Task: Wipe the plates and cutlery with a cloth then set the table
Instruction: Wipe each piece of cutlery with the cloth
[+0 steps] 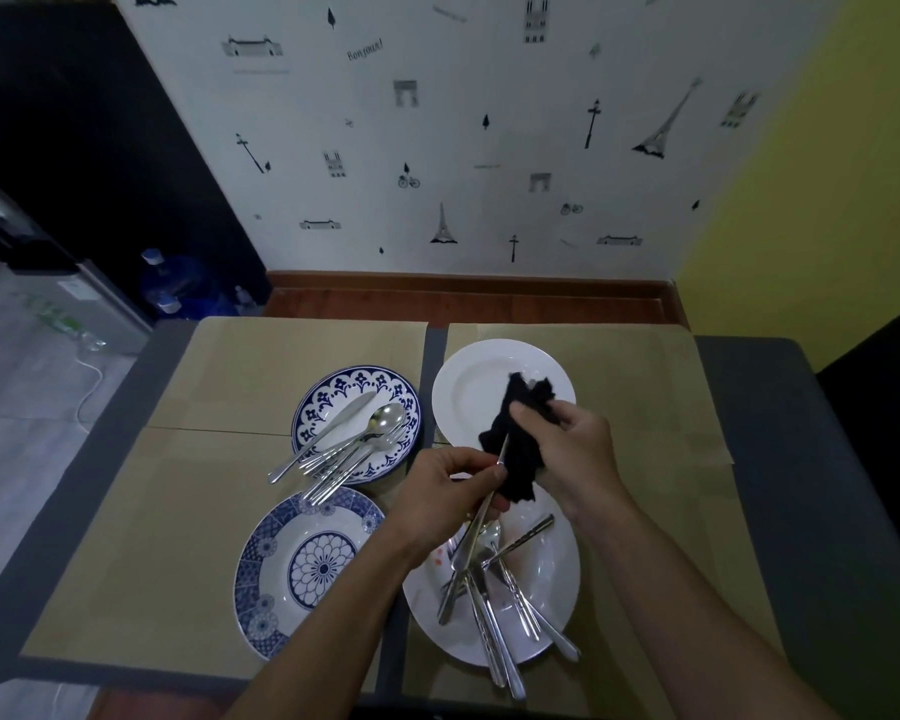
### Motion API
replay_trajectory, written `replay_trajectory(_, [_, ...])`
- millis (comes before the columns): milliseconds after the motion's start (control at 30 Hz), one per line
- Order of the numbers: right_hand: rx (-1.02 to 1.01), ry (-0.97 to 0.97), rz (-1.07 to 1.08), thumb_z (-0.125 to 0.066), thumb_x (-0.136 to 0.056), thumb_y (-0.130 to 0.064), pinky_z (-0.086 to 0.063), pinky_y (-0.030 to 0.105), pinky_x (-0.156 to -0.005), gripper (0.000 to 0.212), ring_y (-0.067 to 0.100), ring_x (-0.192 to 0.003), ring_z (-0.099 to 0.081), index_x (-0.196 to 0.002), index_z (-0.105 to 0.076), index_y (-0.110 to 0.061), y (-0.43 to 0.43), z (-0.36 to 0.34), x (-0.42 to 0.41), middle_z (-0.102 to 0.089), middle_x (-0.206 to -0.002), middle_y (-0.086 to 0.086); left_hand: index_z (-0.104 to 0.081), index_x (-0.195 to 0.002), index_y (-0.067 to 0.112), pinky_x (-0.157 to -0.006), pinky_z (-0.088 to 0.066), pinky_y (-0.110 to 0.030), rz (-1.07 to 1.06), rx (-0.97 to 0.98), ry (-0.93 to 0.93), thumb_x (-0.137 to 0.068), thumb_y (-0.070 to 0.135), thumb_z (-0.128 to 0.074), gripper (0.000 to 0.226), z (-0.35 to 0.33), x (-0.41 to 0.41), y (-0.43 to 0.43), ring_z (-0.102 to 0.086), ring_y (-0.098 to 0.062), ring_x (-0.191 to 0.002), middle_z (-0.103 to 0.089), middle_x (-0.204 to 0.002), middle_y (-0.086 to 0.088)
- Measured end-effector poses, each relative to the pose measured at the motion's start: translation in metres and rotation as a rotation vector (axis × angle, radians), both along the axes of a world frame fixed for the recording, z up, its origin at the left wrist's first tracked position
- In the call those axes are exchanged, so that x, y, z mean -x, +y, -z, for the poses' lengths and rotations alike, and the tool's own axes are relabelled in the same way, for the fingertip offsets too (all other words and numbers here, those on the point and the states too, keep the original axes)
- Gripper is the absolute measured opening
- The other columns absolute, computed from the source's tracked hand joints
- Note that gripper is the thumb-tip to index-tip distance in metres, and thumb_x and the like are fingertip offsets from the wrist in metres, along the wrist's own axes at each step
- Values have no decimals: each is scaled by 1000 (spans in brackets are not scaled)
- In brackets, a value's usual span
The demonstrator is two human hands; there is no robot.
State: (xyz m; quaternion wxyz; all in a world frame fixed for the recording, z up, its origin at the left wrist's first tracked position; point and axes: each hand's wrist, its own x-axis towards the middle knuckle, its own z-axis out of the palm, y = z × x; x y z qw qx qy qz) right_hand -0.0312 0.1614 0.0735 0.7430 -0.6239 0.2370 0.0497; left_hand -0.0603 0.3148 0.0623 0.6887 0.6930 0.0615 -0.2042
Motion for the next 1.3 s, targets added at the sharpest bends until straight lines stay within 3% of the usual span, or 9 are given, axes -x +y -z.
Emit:
replay_trajectory(133, [27, -30, 89, -77, -91, -17, -64, 45, -73, 3, 24, -88, -78, -93, -76, -20, -4, -3, -5, -80, -89, 2, -76, -93, 6, -70, -62, -40, 13, -62, -22, -93, 11, -70, 9, -9, -1, -2, -70, -23, -62, -72, -72, -13])
replay_trajectory(300, [53, 43, -67, -81, -85, -10, -63, 33, -68, 15, 22, -78, -78, -98, -76, -5, 7, 0, 6, -80, -84, 8, -78, -87, 8, -60, -60, -37, -7, -282, -177, -91, 6, -67, 12, -7, -9, -3, -67, -17, -54, -73, -64, -6])
replay_trajectory(433, [91, 58, -123, -73, -92, -9, -58, 25, -67, 3, 22, -85, -77, -92, -76, -11, 7, 6, 6, -79, -89, 8, -81, -91, 15, -66, -62, -39, 23, -399, -262, -86, 10, -73, 10, -1, -7, 0, -72, -14, -63, -76, -75, -1])
replay_trajectory(533, [111, 64, -94, -66, -96, -6, -59, 24, -66, 12, 21, -82, -75, -90, -74, -12, 7, 5, 4, -78, -88, 7, -80, -99, 18, -71, -60, -26, 12, -434, -256, -78, 12, -82, 22, -1, -6, 2, -72, -6, -72, -77, -87, 4])
replay_trajectory(700, [67, 22, 43, -74, -92, -11, -65, 45, -76, 4, 31, -87, -77, -89, -76, -10, 2, 0, -2, -79, -86, 10, -79, -97, 17, -77, -60, -27, -28, -340, -164, -76, 11, -85, 22, -11, -7, 3, -74, -17, -75, -76, -81, 2])
replay_trajectory(833, [-12, 3, 177, -76, -92, -15, -60, 33, -55, 7, 21, -75, -77, -86, -74, -15, -2, -4, -6, -78, -78, 3, -79, -93, 10, -76, -62, -37, -8, -199, -70, -78, 10, -84, 16, -19, -8, 7, -74, -29, -74, -77, -77, -7])
replay_trajectory(967, [-99, 63, 15, -76, -91, -13, -63, 52, -84, 10, 34, -93, -77, -100, -76, -8, -1, -2, -6, -80, -95, 14, -80, -89, 9, -70, -58, -28, -74, -231, -115, -78, 9, -83, 11, -20, -12, 4, -72, -15, -67, -77, -74, -4])
replay_trajectory(1033, [-72, 66, -101, -74, -92, -9, -59, 51, -95, 14, 36, -100, -75, -106, -76, -5, 2, -1, -2, -79, -99, 15, -80, -91, 11, -75, -60, -31, -98, -245, -134, -81, 8, -81, 10, -16, -15, 3, -74, -16, -72, -77, -77, -2])
replay_trajectory(1300, [-152, 65, 8, -68, -97, -11, -59, 54, -94, 13, 38, -101, -74, -106, -74, -5, -5, 4, -4, -78, -102, 18, -79, -97, 6, -59, -48, -17, 34, -221, -95, -86, 7, -76, 12, -18, -11, 7, -64, -3, -54, -74, -70, 0])
